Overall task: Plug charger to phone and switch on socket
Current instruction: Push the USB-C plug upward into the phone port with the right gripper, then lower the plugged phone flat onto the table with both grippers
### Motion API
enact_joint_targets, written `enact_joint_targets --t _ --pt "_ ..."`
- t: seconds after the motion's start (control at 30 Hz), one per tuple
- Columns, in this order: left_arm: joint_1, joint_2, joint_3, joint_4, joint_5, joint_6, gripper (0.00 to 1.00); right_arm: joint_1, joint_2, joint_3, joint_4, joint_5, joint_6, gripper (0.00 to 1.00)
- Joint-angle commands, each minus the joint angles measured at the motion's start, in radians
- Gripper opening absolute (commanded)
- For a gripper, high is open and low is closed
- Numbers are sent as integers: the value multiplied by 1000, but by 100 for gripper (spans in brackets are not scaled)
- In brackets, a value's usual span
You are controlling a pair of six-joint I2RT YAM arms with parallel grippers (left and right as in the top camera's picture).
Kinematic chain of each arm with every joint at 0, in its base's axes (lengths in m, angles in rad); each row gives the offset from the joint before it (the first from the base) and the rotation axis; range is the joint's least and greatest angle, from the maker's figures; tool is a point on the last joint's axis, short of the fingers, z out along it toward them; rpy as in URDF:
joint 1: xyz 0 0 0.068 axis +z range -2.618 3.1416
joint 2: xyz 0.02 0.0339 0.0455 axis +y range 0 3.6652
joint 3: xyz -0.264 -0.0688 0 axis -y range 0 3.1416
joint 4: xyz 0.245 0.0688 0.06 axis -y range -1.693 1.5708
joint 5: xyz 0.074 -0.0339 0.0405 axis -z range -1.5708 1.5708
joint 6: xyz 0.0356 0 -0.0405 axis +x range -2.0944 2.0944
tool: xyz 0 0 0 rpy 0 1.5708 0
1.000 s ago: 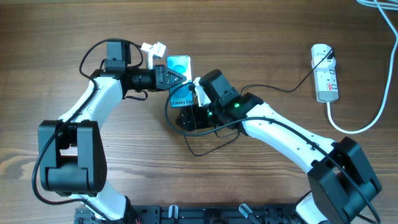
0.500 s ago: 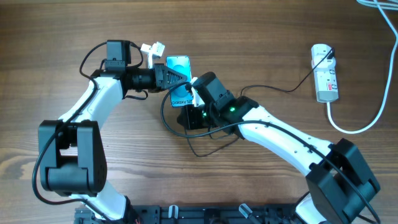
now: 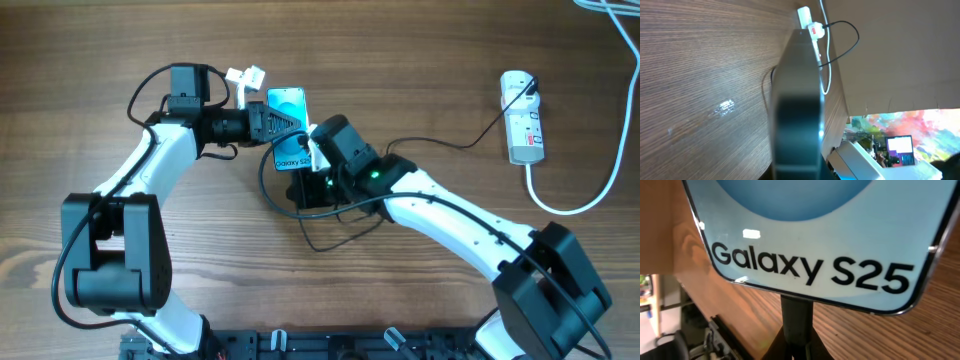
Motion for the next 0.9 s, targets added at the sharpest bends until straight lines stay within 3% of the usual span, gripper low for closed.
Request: enact_joint_targets --t 0.0,0.4,0.43,0.47,0.7,0.87 --pt "-22 -4 -5 -12 80 27 4 -63 -2 55 19 8 12 5" --pt "-22 -4 -5 -10 79 -4 4 -63 -2 73 57 80 -20 7" --pt "-22 -4 -5 -7 79 -4 4 -63 -2 73 58 79 -39 43" --pt "-20 -4 -5 -2 72 -3 4 -63 -2 73 50 79 -42 100" --pt "-6 -4 -5 -8 -24 -3 4 -122 -2 73 -41 79 -108 100" --pt "-44 -3 -5 -40 -413 -166 4 -223 -2 73 -117 127 -120 100"
